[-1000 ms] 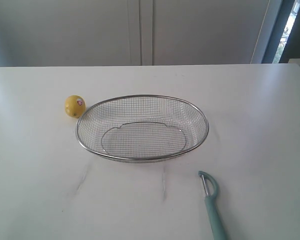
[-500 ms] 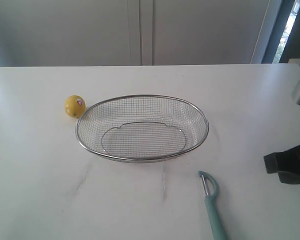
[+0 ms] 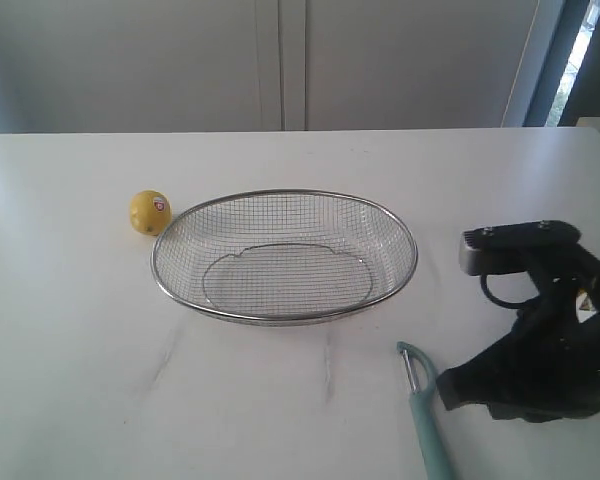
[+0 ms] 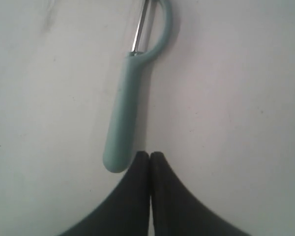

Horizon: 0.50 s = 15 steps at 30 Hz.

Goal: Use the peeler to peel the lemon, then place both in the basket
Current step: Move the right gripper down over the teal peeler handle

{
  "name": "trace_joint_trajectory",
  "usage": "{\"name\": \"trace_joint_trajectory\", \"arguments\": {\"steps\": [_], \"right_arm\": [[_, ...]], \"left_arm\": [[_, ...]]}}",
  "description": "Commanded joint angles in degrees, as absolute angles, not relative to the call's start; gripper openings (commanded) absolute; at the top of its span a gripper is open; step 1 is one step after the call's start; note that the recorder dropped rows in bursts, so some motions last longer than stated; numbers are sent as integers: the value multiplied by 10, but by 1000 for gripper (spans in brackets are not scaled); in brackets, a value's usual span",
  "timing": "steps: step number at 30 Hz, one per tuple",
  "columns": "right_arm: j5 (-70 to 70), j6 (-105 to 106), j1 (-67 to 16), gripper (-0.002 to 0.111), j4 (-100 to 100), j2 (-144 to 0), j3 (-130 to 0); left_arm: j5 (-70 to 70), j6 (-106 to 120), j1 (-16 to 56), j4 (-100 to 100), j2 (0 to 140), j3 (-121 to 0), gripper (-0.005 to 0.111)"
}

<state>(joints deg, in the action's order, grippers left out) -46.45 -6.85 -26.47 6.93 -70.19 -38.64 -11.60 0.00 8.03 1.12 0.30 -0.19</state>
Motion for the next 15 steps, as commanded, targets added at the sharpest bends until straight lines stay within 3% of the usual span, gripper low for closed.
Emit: {"name": "trace_joint_trajectory", "arguments": {"steps": [1, 15], "right_arm": [[-420, -109, -298, 0, 47, -739, -383], [-428, -144, -343, 0, 42, -847, -459]], "left_arm": [[-116, 0, 81, 12, 0, 0, 0], [-116, 0, 81, 12, 0, 0, 0]]}}
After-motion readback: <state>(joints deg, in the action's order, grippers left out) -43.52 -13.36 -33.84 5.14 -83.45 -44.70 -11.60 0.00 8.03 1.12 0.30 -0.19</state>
